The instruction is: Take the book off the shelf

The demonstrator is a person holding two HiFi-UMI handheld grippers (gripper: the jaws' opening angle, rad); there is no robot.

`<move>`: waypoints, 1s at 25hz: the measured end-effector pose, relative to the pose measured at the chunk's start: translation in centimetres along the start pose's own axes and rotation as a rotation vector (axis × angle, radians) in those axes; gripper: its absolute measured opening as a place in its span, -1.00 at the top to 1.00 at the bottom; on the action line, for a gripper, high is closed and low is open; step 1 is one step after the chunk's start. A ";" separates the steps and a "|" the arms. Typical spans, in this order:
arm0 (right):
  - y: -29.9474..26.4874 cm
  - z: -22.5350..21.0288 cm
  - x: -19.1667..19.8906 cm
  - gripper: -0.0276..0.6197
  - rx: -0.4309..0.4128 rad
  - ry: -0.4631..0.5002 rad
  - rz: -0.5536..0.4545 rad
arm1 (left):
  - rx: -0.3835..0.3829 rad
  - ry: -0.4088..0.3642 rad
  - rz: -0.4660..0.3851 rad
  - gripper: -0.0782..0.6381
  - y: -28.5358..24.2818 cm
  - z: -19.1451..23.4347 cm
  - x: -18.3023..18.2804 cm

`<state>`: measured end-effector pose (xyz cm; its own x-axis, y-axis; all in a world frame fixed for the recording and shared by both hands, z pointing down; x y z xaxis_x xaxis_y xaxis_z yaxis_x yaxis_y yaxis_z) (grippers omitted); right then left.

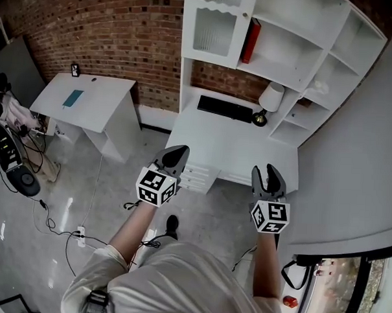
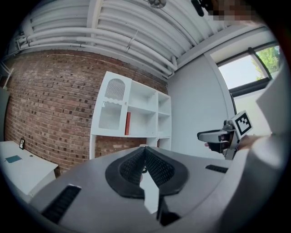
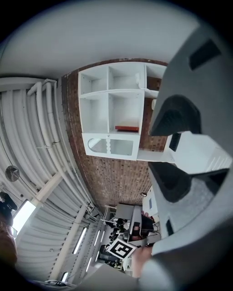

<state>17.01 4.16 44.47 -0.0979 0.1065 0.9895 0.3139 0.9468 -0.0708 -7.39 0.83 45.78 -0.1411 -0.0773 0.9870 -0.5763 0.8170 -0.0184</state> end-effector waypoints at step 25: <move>-18.8 1.4 -1.0 0.41 0.121 -0.014 0.011 | 0.118 0.016 0.021 0.80 -13.0 17.1 3.2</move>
<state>9.91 -13.32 44.65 -0.1085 0.1208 0.9867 0.1988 0.9752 -0.0976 -14.11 -19.83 46.49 -0.1423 -0.0509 0.9885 -0.6639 0.7456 -0.0572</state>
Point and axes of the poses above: the fingertips, and each gripper's own axes: y backward along the fingers, z to its left, x out of its underside, the point moved 1 cm from there along y, backward along the fingers, and after that the axes turned 13 degrees about -y, right-handed, at the moved point
